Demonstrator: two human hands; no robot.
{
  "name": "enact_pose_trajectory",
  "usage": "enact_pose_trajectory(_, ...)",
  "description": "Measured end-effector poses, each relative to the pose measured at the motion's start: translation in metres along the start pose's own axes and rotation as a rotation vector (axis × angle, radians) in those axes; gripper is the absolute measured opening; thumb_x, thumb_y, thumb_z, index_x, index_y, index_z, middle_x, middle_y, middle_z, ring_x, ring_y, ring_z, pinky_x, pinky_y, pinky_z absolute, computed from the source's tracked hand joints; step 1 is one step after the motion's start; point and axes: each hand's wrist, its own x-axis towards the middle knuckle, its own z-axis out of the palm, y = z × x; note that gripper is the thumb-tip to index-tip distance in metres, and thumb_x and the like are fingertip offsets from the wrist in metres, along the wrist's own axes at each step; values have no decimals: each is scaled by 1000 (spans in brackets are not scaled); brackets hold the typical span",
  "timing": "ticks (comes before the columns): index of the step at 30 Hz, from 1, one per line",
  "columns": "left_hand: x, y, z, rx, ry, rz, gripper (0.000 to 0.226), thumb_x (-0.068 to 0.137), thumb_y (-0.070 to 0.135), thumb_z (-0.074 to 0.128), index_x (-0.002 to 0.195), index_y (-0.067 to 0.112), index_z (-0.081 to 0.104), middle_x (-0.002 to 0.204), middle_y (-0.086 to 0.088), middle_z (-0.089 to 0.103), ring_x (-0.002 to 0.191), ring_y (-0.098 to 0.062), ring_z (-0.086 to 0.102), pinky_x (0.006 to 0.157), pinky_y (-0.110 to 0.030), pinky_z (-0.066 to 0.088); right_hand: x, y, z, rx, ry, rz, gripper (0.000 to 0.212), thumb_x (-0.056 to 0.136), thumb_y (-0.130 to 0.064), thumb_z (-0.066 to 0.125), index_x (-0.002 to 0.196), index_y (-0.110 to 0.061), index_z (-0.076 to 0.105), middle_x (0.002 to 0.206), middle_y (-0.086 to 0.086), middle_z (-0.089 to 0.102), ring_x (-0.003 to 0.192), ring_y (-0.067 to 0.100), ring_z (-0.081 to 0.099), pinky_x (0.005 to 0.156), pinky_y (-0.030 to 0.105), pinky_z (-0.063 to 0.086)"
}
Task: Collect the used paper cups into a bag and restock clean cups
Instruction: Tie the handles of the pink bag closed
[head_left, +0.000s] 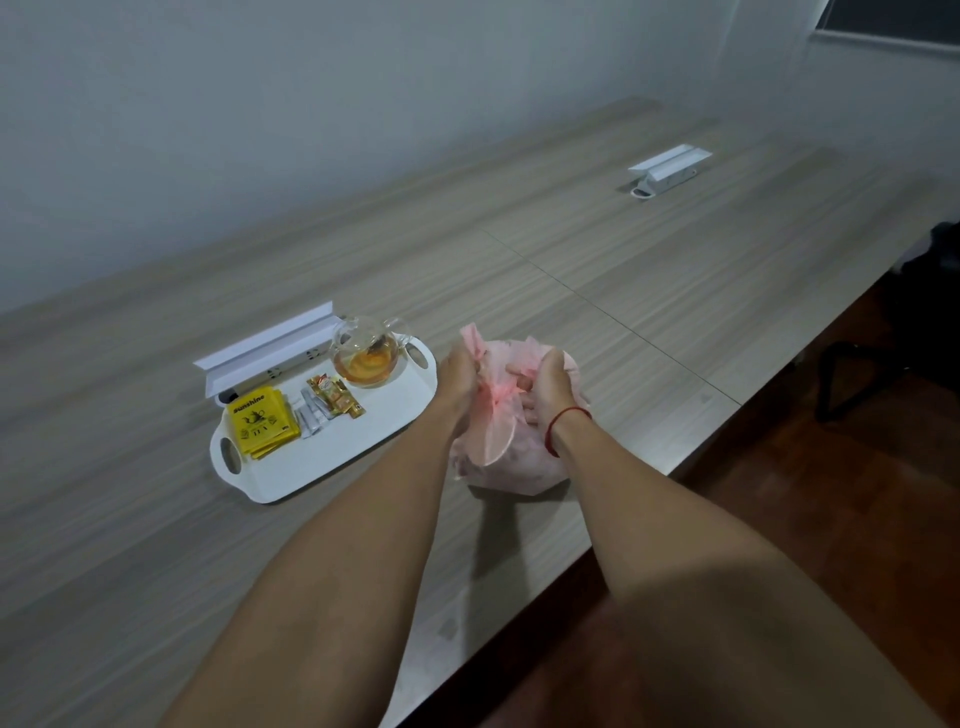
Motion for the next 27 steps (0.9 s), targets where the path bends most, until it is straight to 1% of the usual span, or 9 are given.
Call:
enact_pose_trajectory(2, 3, 0, -5, 61, -35, -1, 32, 90, 8, 33, 71, 2, 58, 59, -3, 49, 65, -20, 52, 65, -25, 43, 4, 0, 1, -77, 61, -19, 40, 99, -30, 30, 80, -14, 61, 66, 2, 61, 50, 10, 61, 37, 14, 42)
enact_pose_trajectory(4, 5, -3, -8, 76, -109, 46, 31, 96, 13, 40, 82, 13, 67, 73, -4, 63, 72, -21, 59, 71, -30, 49, 9, 0, 3, -105, 79, -41, 31, 98, -21, 38, 68, -19, 48, 53, -3, 54, 30, 0, 50, 28, 8, 33)
enact_pose_trajectory(8, 8, -13, -15, 19, -192, 76, 16, 96, 17, 55, 96, 15, 71, 83, -5, 69, 74, -18, 62, 75, -33, 52, 10, 3, 3, 0, 193, -79, 29, 90, -17, 60, 62, -13, 56, 55, 1, 54, 45, 12, 50, 31, 9, 37)
enact_pose_trajectory(11, 13, -18, -20, 36, -220, 24, 20, 94, 18, 59, 109, 9, 69, 86, -5, 69, 73, -16, 60, 67, -26, 51, 13, 7, 6, 49, 273, -106, 27, 84, -12, 68, 60, -15, 57, 61, 3, 60, 56, 18, 57, 53, 21, 54)
enact_pose_trajectory(13, 12, -19, -21, 29, -283, 25, 21, 95, 18, 58, 111, 11, 68, 80, 0, 69, 69, -11, 60, 64, -20, 48, 15, 6, 11, 18, 262, -120, 27, 84, -15, 69, 58, -15, 60, 72, 8, 67, 70, 22, 64, 73, 33, 57)
enact_pose_trajectory(15, 11, -18, -22, -3, -361, 7, 21, 95, 17, 58, 113, 12, 68, 80, 2, 69, 72, -11, 62, 68, -20, 51, 18, 6, 14, 20, 257, -128, 25, 82, -15, 71, 59, -14, 62, 77, 10, 68, 75, 22, 65, 78, 35, 57)
enact_pose_trajectory(19, 12, -16, -25, -13, -456, -14, 31, 93, 16, 62, 121, 3, 64, 77, 5, 71, 70, -5, 66, 63, -14, 53, 22, 11, 15, 22, 231, -93, 22, 81, -7, 68, 61, -12, 61, 68, 4, 63, 79, 24, 64, 77, 37, 56)
enact_pose_trajectory(24, 11, -5, -26, 54, -363, -48, 46, 84, 13, 72, 126, 7, 54, 97, -8, 66, 68, -10, 64, 46, -13, 48, 11, 6, 16, 6, 153, -60, 34, 94, -38, 50, 83, -10, 65, 71, 6, 66, 67, 21, 64, 64, 31, 53)
enact_pose_trajectory(27, 18, -5, -27, 133, -317, -89, 67, 71, 23, 83, 128, 11, 52, 114, -12, 65, 83, -18, 63, 56, -22, 47, 6, 4, 12, 95, 53, -18, 47, 97, -42, 38, 77, -7, 63, 60, 7, 66, 56, 18, 62, 58, 28, 50)
